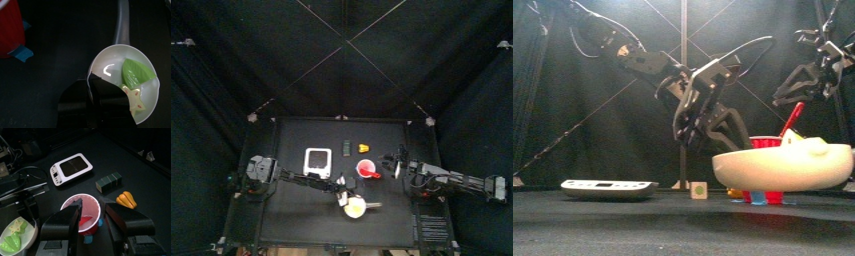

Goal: Place pan below cup

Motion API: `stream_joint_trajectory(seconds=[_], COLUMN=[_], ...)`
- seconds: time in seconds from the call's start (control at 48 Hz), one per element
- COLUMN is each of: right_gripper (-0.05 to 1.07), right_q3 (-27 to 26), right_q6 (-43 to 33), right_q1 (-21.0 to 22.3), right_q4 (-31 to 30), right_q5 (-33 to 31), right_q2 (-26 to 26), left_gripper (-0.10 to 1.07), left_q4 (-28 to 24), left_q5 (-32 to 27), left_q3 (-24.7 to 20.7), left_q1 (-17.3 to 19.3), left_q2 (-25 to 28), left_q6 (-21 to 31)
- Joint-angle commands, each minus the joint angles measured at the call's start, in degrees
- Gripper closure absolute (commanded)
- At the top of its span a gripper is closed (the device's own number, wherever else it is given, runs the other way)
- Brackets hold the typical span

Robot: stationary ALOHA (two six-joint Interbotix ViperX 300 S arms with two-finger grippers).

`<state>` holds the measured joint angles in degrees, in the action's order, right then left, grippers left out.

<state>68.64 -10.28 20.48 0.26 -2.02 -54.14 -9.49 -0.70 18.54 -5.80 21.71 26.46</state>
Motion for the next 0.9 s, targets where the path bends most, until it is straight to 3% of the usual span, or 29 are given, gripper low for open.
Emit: stream_joint_trajectory(seconds=[0.0, 0.583, 0.875], right_gripper=[0.29, 0.29, 0.29], right_q3=[-0.53, -0.44, -0.44], right_q6=[0.00, 0.00, 0.00], right_q1=[0.00, 0.00, 0.09], right_q4=[0.00, -0.09, -0.09], right_q5=[0.44, 0.53, 0.53], right_q2=[0.53, 1.05, 1.32], left_gripper=[0.58, 0.57, 0.36], left_q4=[0.09, 1.85, 1.85], left_q5=[-0.18, -1.14, -2.02], left_q3=[-2.02, -4.39, -4.48], left_q1=[0.09, 0.09, 0.09], left_q2=[-0.79, 1.23, 1.14], left_q6=[0.09, 0.00, 0.09])
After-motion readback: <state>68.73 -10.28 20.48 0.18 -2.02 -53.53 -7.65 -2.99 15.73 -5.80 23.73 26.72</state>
